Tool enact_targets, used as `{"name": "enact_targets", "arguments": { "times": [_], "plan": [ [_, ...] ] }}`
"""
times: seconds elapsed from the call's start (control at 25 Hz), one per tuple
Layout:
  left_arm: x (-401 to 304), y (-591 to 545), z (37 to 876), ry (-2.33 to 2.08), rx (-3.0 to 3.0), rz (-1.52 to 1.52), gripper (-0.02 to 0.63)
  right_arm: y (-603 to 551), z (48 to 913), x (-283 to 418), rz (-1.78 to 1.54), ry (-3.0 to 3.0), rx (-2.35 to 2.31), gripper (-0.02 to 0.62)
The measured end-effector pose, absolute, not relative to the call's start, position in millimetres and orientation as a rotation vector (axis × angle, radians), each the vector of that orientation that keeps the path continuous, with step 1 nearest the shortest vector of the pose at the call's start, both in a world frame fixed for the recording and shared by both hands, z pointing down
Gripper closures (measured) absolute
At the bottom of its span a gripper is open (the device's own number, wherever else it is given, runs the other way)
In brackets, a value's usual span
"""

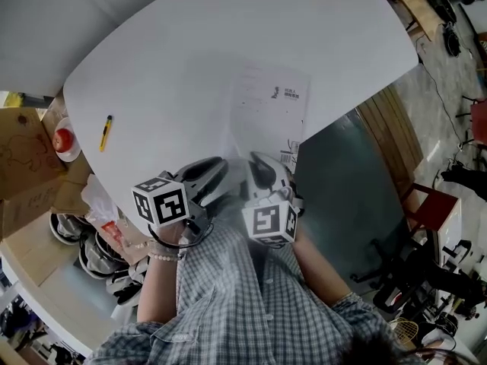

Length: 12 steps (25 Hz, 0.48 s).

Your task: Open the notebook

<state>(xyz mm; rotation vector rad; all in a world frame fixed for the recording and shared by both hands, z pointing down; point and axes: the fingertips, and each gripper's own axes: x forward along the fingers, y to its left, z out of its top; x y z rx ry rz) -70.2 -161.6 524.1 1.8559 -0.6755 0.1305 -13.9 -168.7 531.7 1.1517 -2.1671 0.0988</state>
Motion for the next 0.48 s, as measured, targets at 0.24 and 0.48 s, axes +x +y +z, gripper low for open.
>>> {"name": "enact_targets", "arguments": {
  "times": [0.24,0.48],
  "plan": [
    [-45.5,-163.7,552.0,-0.721,1.949,0.397,0.597,-169.0,524.6,-11.1,0.126,-2.203,1.164,0.557],
    [-35.2,-166.6,579.6,-0.788,1.937,0.611,0.598,-169.9,512.1,-2.2,0.101,-2.261,1.184,0.558]
  ]
}}
